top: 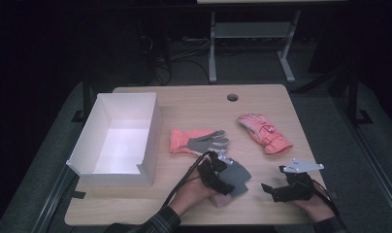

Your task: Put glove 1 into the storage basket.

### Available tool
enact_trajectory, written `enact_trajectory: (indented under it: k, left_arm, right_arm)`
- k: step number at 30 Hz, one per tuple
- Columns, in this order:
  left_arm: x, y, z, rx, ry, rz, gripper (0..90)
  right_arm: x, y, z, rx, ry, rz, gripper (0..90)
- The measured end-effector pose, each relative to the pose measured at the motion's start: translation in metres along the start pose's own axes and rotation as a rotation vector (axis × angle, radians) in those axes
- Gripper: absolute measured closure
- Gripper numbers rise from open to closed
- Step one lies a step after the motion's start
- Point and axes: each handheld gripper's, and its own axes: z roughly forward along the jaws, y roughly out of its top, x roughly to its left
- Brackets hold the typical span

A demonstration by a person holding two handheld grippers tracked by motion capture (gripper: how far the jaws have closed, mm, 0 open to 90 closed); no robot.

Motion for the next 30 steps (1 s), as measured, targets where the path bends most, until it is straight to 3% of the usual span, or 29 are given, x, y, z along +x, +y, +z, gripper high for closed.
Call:
enact_trajectory:
  k: [7, 11, 14, 21, 30]
  left_arm:
    - [-0.002, 0.001, -0.002, -0.005, -0.053, -0.001, 39.0]
    - [0.001, 0.001, -0.002, -0.007, -0.114, -0.021, 54.5]
    - [0.004, 0.001, -0.002, -0.011, -0.15, -0.028, 61.3]
    - [0.008, 0.002, -0.007, -0.04, -0.194, -0.043, 64.2]
    - [0.012, 0.003, -0.021, -0.059, -0.209, -0.051, 64.9]
  right_arm:
    - [0.0, 0.0, 0.0, -0.003, -0.006, -0.002, 4.4]
    - [0.0, 0.0, 0.0, -0.003, -0.007, -0.001, 4.5]
    - [0.001, 0.0, 0.0, -0.005, -0.006, -0.01, 4.5]
    - [0.001, 0.0, 0.001, -0.004, -0.003, -0.011, 4.5]
    - [0.001, 0.0, 0.0, -0.005, 0.0, -0.011, 4.5]
